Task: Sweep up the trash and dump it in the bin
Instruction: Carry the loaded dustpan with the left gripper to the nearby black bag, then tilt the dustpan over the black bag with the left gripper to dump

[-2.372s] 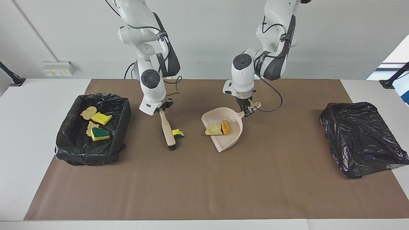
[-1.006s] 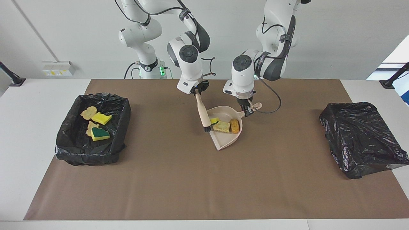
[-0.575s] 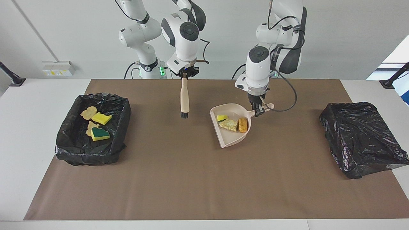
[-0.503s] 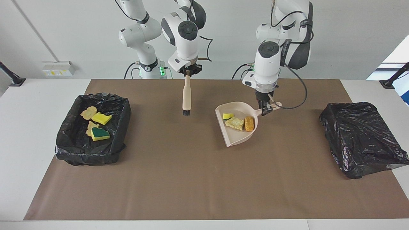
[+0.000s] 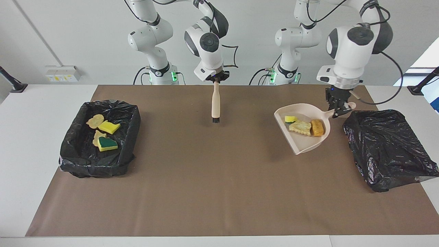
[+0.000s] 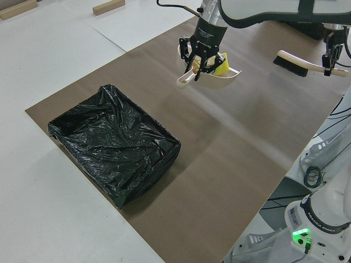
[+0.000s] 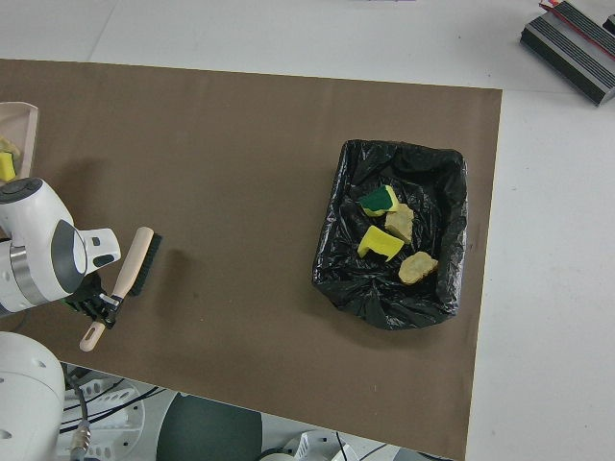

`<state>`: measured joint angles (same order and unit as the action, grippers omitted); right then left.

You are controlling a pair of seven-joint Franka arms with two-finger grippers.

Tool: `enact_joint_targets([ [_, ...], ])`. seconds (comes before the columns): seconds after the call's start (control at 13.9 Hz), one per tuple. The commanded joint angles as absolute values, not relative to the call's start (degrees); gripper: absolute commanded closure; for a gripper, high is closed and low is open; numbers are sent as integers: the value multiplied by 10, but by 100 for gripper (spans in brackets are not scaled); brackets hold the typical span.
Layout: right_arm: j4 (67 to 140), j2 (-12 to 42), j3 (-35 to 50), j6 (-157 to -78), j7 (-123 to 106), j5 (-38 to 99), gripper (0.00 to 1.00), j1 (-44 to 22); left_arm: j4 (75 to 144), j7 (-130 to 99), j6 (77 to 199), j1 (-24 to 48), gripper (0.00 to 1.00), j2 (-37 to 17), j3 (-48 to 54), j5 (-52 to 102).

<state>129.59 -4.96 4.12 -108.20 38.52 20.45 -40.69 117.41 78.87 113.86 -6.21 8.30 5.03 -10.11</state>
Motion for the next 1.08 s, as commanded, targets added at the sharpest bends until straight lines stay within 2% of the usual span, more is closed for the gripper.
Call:
enact_joint_targets([
  [0.0,1317,-60,41,-1096,409,222,100,-410,1134,852,1136,-127,100,62,60,-63],
  [0.29,1342,-47,41,-1151,424,228,100,-435,1067,895,1135,-194,100,11,60,-54],
  [0.65,1363,-43,41,-1195,421,228,100,-453,928,936,1117,-264,100,-98,60,-55],
  [1.01,1365,-30,40,-1216,408,219,100,-448,890,1000,1133,-317,100,-147,58,-69],
])
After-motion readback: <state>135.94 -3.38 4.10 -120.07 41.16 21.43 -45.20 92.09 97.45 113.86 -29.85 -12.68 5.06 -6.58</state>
